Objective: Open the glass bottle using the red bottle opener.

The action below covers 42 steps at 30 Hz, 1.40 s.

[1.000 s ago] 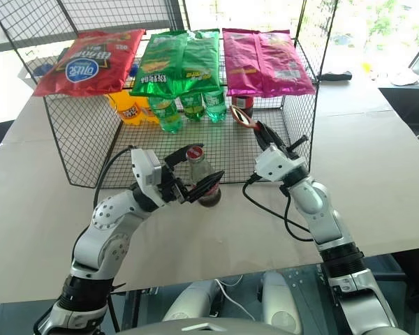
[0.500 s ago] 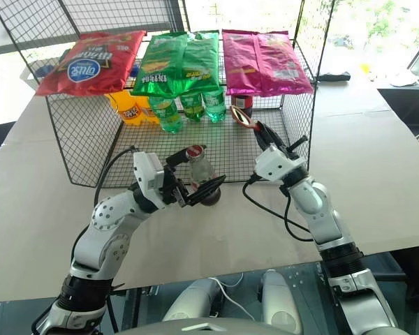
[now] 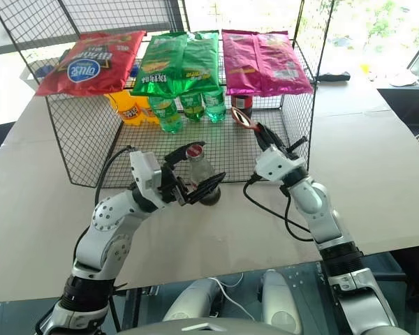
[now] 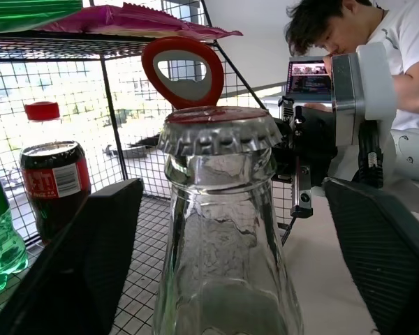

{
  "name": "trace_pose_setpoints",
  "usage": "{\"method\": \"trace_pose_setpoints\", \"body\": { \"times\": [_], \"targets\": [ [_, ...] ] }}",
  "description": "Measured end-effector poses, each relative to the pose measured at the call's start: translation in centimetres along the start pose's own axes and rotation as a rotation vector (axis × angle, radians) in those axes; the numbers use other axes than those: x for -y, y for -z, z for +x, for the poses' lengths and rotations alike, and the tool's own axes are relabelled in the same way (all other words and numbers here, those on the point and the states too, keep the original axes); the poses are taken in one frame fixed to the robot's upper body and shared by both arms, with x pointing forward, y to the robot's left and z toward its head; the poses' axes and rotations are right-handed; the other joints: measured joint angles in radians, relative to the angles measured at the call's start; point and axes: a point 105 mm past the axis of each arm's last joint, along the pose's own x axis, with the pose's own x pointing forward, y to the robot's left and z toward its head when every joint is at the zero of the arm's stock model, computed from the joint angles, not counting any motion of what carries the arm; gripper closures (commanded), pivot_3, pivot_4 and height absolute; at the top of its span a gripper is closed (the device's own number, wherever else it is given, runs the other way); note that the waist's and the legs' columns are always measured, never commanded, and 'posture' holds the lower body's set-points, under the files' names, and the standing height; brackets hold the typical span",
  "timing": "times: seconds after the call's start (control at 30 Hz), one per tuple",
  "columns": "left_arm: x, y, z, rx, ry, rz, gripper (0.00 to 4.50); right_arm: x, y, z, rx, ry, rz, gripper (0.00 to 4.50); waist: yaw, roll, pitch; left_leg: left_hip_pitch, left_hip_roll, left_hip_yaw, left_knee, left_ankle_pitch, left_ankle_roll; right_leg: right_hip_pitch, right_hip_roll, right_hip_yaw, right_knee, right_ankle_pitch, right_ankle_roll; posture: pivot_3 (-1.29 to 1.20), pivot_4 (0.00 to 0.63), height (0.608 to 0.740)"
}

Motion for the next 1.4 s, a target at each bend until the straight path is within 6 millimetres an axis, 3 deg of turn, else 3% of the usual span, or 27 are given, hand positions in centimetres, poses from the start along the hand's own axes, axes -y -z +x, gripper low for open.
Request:
{"method": "trace_pose_setpoints", "body": {
  "times": [0.2,0.57,0.77,0.9,1.17,1.4],
  "targets": [
    [-0.2,-0.4,-0.1,0.017,-0.007,0.017,2.96,0.0,0.0,0.0,0.0,-0.002,0.0,4.5,0.0,0.0,0.0,0.0,0.0,0.0,0.0,0.0,0.0,0.0,0.0,0.0,0.0,0.0,0.0,0.0,0.15,0.734],
    [-0.2,-0.3,-0.2,0.01,-0.006,0.035,2.96,-0.7,-0.9,0.9,0.064,-0.07,-0.062,4.5,-0.001,-0.001,-0.001,0.002,0.0,0.003,0.001,0.0,0.0,0.0,0.001,0.004,0.003,0.0,0.0,0.0,0.15,0.734],
    [-0.2,-0.2,-0.2,0.006,-0.008,0.043,2.96,-4.6,-2.9,0.6,0.18,-0.242,-0.11,4.5,-0.001,-0.002,-0.002,0.003,0.0,0.004,0.001,0.0,0.0,0.0,0.001,0.005,0.003,0.0,0.0,0.0,0.15,0.734],
    [-0.4,-0.1,-0.4,-0.003,-0.014,0.046,2.96,-5.0,-3.8,0.1,0.237,-0.275,-0.127,4.5,-0.001,-0.005,-0.004,0.006,0.0,0.006,0.001,0.0,0.0,0.003,0.002,0.006,0.004,0.0,0.0,0.0,0.15,0.734],
    [-0.3,-0.1,-0.3,-0.003,-0.007,0.046,2.96,-5.3,-3.7,-1.0,0.246,-0.282,-0.16,4.5,-0.001,-0.006,-0.005,0.012,0.003,0.01,0.001,0.0,0.0,0.007,0.004,0.01,0.004,0.0,0.0,0.0,0.15,0.734],
    [-0.5,0.0,-0.5,-0.017,-0.012,0.045,2.96,-5.8,-3.5,-0.7,0.259,-0.283,-0.175,4.5,-0.002,-0.006,-0.006,0.018,0.004,0.01,0.001,0.0,0.0,0.013,0.006,0.01,0.004,0.0,0.0,0.0,0.15,0.734]
  ]
}}
